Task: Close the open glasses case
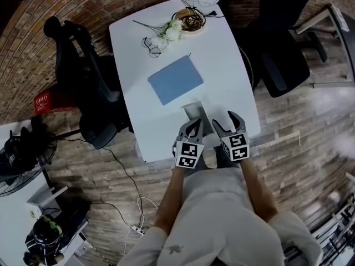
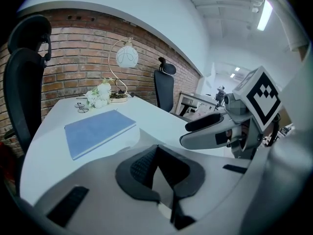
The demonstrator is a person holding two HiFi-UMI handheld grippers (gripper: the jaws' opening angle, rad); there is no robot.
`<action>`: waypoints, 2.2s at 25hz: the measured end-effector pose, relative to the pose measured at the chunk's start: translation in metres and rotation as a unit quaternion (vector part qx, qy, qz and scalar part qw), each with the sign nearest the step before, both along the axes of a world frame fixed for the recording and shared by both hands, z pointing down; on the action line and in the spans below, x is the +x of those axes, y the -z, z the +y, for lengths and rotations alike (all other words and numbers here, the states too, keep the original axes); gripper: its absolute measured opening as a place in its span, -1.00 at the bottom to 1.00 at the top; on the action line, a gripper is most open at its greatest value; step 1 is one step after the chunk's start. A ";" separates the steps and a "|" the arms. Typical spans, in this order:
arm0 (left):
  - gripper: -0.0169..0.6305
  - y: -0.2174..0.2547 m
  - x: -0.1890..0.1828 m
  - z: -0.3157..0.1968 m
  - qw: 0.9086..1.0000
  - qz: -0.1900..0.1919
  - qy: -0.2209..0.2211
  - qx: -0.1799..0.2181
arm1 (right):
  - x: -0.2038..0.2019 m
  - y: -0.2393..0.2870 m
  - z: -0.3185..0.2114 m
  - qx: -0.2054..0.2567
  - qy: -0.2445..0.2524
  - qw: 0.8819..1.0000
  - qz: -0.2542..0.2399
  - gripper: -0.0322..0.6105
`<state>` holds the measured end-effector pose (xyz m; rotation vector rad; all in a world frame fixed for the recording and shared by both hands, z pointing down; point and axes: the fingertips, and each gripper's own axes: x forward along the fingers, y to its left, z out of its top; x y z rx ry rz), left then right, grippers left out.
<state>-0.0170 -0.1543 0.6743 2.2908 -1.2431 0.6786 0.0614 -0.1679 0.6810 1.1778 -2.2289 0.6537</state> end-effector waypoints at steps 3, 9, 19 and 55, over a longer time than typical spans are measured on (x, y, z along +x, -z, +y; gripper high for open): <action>-0.94 -0.005 0.003 0.002 1.000 -0.003 -0.004 -0.007 | 0.001 -0.002 0.001 -0.002 -0.005 1.000 -0.004 0.04; -0.94 -0.014 0.008 0.007 1.000 -0.009 -0.016 -0.019 | 0.003 -0.010 0.005 -0.007 -0.004 1.000 0.001 0.04; -0.94 -0.023 0.014 0.011 0.999 -0.017 -0.022 -0.028 | 0.004 -0.018 0.009 -0.013 -0.005 1.000 0.006 0.04; -0.94 -0.024 0.006 0.020 0.999 -0.007 -0.030 -0.027 | -0.018 -0.012 0.018 -0.001 0.020 1.000 0.015 0.04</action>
